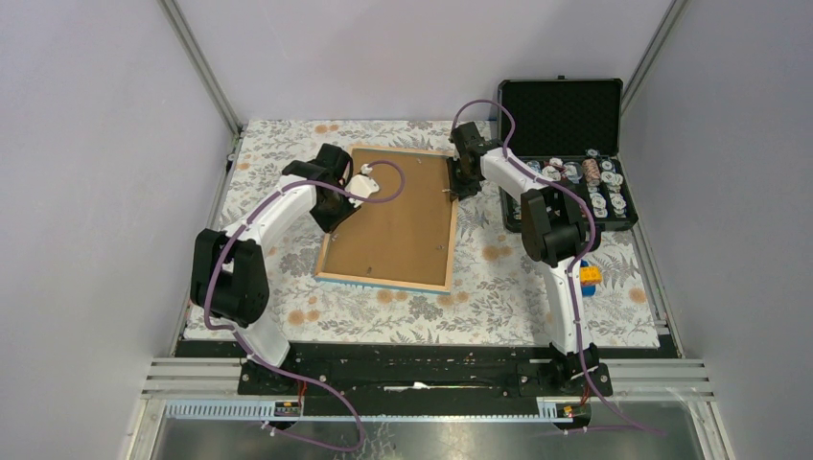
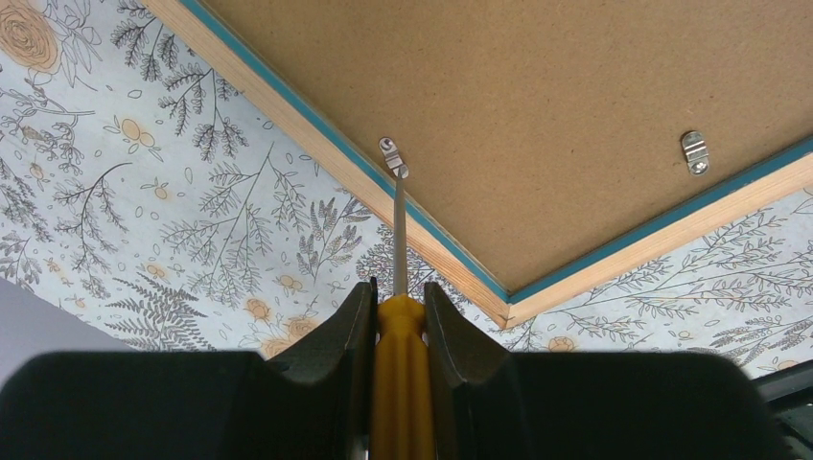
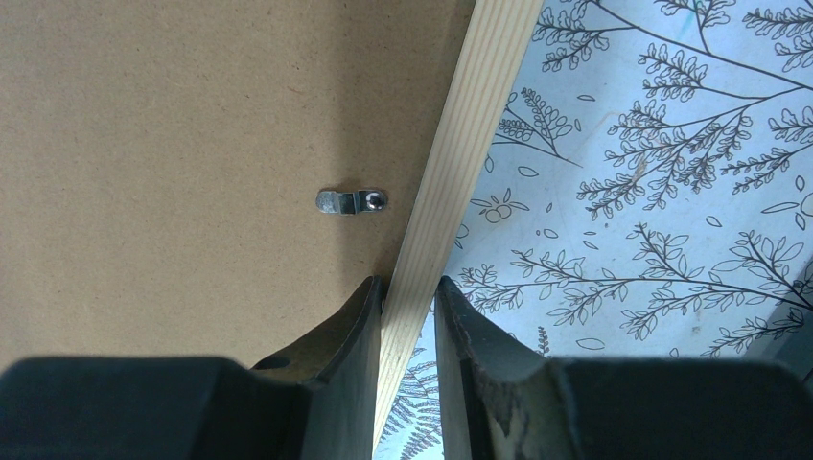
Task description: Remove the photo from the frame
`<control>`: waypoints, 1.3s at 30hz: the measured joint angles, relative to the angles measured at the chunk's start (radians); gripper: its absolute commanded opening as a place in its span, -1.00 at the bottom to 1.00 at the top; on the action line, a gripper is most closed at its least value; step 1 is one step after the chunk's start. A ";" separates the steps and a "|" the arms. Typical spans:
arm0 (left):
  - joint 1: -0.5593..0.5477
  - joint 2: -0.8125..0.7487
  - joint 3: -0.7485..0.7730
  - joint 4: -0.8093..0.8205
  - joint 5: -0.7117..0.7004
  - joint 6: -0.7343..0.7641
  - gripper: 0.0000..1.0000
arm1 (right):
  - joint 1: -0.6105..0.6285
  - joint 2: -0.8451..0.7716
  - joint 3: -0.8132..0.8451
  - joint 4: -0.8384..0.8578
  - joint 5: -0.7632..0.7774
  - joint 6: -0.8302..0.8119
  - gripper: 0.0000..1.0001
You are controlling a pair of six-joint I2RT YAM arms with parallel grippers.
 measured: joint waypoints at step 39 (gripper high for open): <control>0.027 0.035 0.028 0.040 -0.016 -0.045 -1.00 | 0.000 0.000 0.000 0.000 -0.001 0.000 -1.00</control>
